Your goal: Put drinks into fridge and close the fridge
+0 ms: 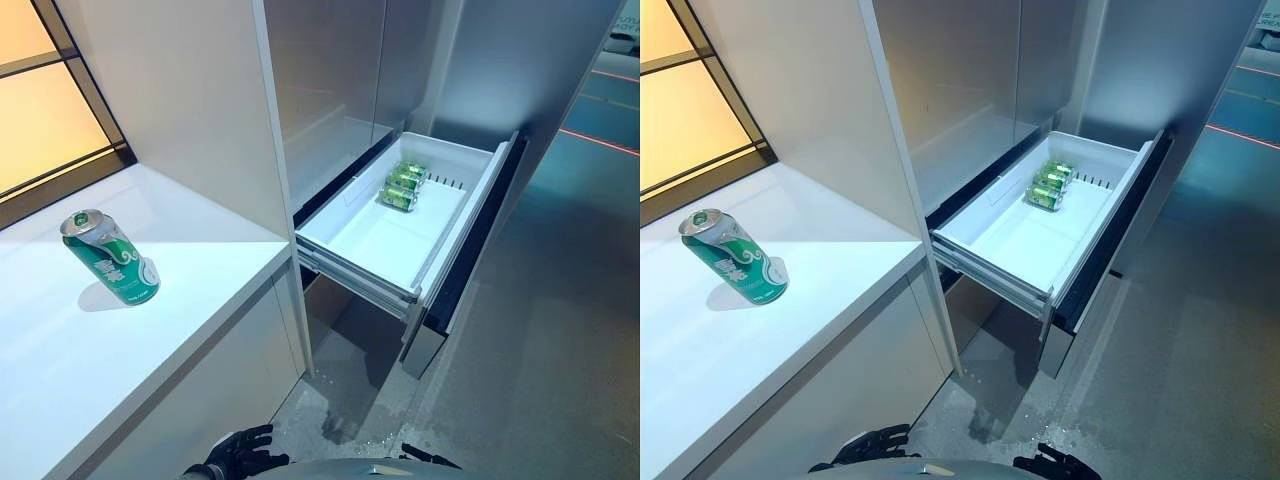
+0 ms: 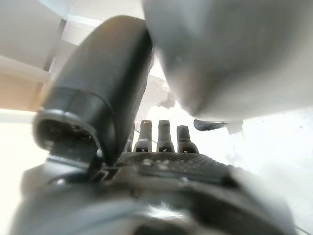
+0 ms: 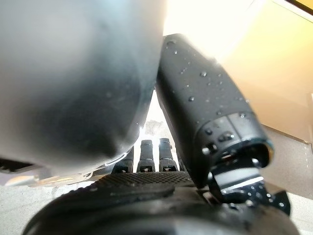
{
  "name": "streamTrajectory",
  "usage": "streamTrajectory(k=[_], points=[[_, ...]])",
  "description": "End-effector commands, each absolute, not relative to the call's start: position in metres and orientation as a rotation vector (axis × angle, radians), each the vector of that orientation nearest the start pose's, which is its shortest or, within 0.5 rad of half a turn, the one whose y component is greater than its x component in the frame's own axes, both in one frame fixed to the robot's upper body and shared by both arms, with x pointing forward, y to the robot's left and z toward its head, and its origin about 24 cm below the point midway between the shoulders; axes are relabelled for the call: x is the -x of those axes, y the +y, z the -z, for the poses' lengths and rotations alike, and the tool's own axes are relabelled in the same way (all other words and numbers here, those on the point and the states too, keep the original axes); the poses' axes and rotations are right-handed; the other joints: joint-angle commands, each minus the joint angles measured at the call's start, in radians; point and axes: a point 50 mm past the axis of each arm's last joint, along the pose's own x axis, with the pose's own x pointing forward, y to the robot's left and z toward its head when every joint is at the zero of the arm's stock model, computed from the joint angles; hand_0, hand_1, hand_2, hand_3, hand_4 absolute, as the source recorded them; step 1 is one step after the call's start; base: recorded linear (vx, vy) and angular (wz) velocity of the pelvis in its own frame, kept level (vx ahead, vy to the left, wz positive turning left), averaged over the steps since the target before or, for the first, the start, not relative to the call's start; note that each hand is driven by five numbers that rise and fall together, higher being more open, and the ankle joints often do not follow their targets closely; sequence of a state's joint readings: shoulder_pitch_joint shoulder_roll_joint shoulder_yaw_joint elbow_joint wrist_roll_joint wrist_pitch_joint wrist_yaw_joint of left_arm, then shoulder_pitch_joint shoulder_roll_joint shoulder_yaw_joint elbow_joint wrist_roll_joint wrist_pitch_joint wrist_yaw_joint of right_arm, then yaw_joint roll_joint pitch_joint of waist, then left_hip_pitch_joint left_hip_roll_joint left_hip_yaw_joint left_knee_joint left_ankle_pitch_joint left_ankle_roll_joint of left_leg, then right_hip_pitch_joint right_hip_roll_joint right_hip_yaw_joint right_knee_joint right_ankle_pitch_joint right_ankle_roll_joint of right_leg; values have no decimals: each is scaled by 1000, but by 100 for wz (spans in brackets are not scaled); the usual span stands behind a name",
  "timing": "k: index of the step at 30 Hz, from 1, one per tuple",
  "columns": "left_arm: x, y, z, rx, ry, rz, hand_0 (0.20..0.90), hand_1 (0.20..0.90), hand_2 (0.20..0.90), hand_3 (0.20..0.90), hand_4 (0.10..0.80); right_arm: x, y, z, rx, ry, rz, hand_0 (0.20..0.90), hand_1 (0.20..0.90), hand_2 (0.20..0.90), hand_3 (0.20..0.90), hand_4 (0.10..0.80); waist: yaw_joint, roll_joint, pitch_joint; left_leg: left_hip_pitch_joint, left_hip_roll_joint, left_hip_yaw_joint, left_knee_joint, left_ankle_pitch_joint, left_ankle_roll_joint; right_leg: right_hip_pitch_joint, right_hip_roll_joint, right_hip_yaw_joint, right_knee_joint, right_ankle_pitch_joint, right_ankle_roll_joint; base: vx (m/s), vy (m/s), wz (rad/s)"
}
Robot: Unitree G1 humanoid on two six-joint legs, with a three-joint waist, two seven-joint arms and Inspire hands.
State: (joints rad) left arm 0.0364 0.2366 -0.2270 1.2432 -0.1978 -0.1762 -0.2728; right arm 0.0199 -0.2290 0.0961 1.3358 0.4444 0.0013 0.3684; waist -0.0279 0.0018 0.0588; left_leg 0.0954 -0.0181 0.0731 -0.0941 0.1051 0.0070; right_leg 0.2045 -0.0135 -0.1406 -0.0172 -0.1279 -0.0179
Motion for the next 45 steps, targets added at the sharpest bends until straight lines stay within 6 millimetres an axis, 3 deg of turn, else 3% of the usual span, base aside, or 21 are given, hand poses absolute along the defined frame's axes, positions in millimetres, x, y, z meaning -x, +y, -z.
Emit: streamTrajectory(k=[1, 17, 21, 29, 30, 36, 37, 41, 45], points=[[-94, 207, 161, -7, 1094, 202, 900, 900, 900, 900, 800, -86, -223, 163, -330, 1211, 29, 900, 900, 900, 900, 800, 24, 22, 25, 71, -32, 58, 19, -164, 41, -91, -28, -52, -1, 95, 66, 0, 0, 0], [-120, 213, 146, 125, 857, 93, 900, 900, 900, 900, 800, -88, -227, 161, -329, 1216, 33, 900, 900, 900, 900, 800, 29, 20, 26, 71, -33, 54, 22, -162, 37, -87, -29, -57, 1, 95, 65, 0, 0, 0], [-143, 204, 133, 82, 735, 265, 900, 900, 900, 900, 800, -91, -231, 160, -318, 1213, 27, 900, 900, 900, 900, 800, 28, 25, 31, 69, -32, 55, 21, -161, 37, -91, -28, -56, 5, 94, 64, 0, 0, 0], [-181, 160, 99, 300, 639, 804, 900, 900, 900, 900, 800, -99, -236, 156, -276, 1215, -1, 900, 900, 900, 900, 800, 9, 47, 31, 68, -26, 67, 15, -160, 38, -107, -25, -40, 15, 97, 72, -6, 17, -1], [-188, 152, 87, 342, 595, 913, 900, 900, 900, 900, 800, -100, -237, 156, -269, 1212, -5, 900, 900, 900, 900, 800, 6, 50, 32, 68, -26, 69, 14, -160, 39, -111, -25, -35, 17, 98, 75, -14, 18, -4], [-210, 136, 38, 568, 392, 1188, 900, 900, 900, 900, 800, -99, -240, 155, -265, 1203, -6, 900, 900, 900, 900, 800, 2, 54, 40, 74, -25, 66, 10, -165, 42, -110, -26, -26, 19, 99, 79, -12, 5, -6], [-222, 127, 10, 642, 305, 1256, 900, 900, 900, 900, 800, -97, -240, 155, -268, 1200, -5, 900, 900, 900, 900, 800, 5, 54, 40, 74, -25, 62, 9, -167, 44, -111, -25, -23, 19, 100, 79, 0, 0, 0], [-236, 108, -68, 881, -27, 1367, 900, 900, 900, 900, 800, -89, -236, 158, -289, 1197, 8, 900, 900, 900, 900, 800, 20, 45, 35, 71, -27, 48, 7, -173, 49, -109, -27, -22, 12, 104, 77, 0, 0, 0], [-238, 109, -123, 959, -311, 1367, 900, 900, 900, 900, 800, -82, -230, 161, -307, 1201, 15, 900, 900, 900, 900, 800, 31, 35, 31, 74, -28, 35, 7, -178, 52, -100, -27, -24, 9, 101, 74, 10, -38, 3]])
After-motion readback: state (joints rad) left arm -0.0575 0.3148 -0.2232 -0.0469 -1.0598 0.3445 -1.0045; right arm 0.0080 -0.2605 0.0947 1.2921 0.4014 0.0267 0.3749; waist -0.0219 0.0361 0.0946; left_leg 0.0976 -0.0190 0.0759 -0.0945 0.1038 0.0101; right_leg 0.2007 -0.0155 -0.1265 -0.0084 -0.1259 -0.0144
